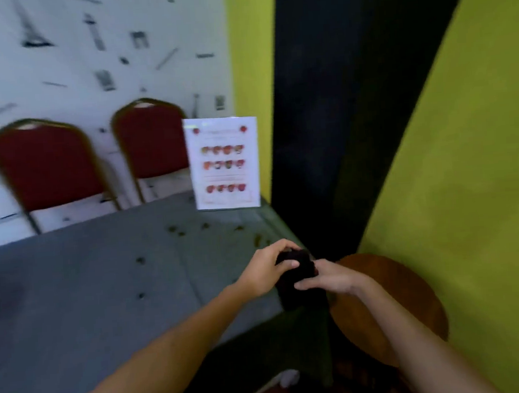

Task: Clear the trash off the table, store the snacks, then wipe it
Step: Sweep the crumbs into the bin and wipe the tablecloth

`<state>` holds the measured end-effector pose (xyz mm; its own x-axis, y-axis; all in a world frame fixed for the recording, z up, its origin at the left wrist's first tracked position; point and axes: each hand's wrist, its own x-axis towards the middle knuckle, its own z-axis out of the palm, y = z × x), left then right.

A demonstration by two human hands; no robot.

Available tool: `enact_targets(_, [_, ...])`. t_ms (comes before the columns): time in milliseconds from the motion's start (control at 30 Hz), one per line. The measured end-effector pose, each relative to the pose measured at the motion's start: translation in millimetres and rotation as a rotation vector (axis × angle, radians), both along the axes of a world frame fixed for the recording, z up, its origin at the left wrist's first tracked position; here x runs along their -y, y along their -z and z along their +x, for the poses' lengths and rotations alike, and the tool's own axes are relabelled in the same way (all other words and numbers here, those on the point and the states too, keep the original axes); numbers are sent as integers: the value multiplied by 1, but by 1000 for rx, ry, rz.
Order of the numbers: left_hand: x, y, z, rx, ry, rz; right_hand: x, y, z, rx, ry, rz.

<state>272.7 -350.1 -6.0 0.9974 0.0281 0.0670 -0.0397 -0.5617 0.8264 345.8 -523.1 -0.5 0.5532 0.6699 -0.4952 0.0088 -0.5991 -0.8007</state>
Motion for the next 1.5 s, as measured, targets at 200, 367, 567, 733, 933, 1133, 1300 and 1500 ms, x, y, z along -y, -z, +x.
enact_targets(200, [-112, -25, -110, 76, -505, -2, -137, -16, -52, -26, -150, 166])
enact_targets(367, [-175, -27, -198, 107, -788, 30, -229, -18, -126, -158, -395, 197])
enact_targets(567, [-237, -2, -301, 59, -1094, 243, -318, -4, -210, -171, -545, 142])
enact_targets(733, [-304, 46, -421, -341, -1321, 456, -390, 13, -249, 79, -415, 93])
enact_targets(933, [-384, 102, -557, -583, -1546, 439, -461, 57, -298, 331, -150, -140])
enact_targets(1133, [-444, 125, -632, -738, -1479, 328, -523, 92, -403, 496, -213, -164])
enact_targets(1300, [-464, 142, -663, -827, -1412, 285, -572, 93, -491, 468, -253, -103])
enact_targets(1500, [-466, 149, -673, -877, -1317, 310, -615, 95, -550, 351, -288, -52])
